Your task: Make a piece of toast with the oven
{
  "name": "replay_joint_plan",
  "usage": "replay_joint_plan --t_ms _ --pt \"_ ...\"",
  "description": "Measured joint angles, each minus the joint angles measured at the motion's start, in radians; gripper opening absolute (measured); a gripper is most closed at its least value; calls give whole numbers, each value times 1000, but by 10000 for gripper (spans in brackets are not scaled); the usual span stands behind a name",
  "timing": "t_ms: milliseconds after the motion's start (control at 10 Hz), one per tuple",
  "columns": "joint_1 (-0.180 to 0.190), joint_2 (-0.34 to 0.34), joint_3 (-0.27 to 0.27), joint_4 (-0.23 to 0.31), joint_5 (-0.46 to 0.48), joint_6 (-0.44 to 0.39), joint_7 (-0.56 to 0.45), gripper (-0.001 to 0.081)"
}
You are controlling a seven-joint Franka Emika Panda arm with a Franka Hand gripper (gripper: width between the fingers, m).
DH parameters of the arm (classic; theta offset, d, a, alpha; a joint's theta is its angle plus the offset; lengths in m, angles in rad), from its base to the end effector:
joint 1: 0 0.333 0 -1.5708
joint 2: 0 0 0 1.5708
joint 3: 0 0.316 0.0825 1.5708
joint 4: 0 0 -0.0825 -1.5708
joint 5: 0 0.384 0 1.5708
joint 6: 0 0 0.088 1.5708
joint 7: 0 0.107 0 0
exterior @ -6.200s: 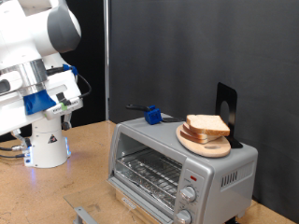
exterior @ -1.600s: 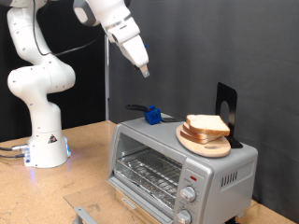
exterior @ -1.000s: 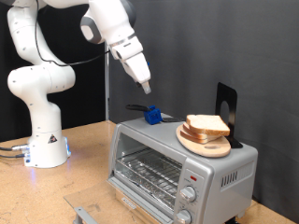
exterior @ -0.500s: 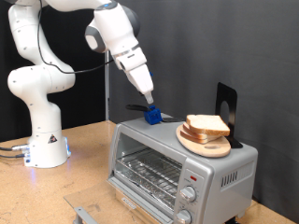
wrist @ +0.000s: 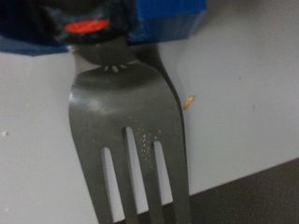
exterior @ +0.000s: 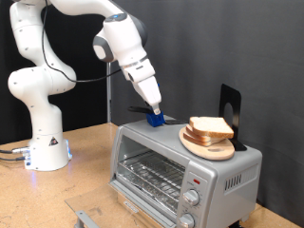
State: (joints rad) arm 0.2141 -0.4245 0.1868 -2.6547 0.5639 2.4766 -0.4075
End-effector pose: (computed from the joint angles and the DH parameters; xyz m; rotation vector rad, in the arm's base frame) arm 0.3794 0.1572 0.3994 -2.7457 -0.5522 -0.3551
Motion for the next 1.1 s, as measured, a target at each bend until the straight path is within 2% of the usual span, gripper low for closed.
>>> replay_joint_plan --t_ms 400,1100 --pt "18 34 10 -16 25 51 -16 808" --pt "35 56 12 -17 37 64 -17 808"
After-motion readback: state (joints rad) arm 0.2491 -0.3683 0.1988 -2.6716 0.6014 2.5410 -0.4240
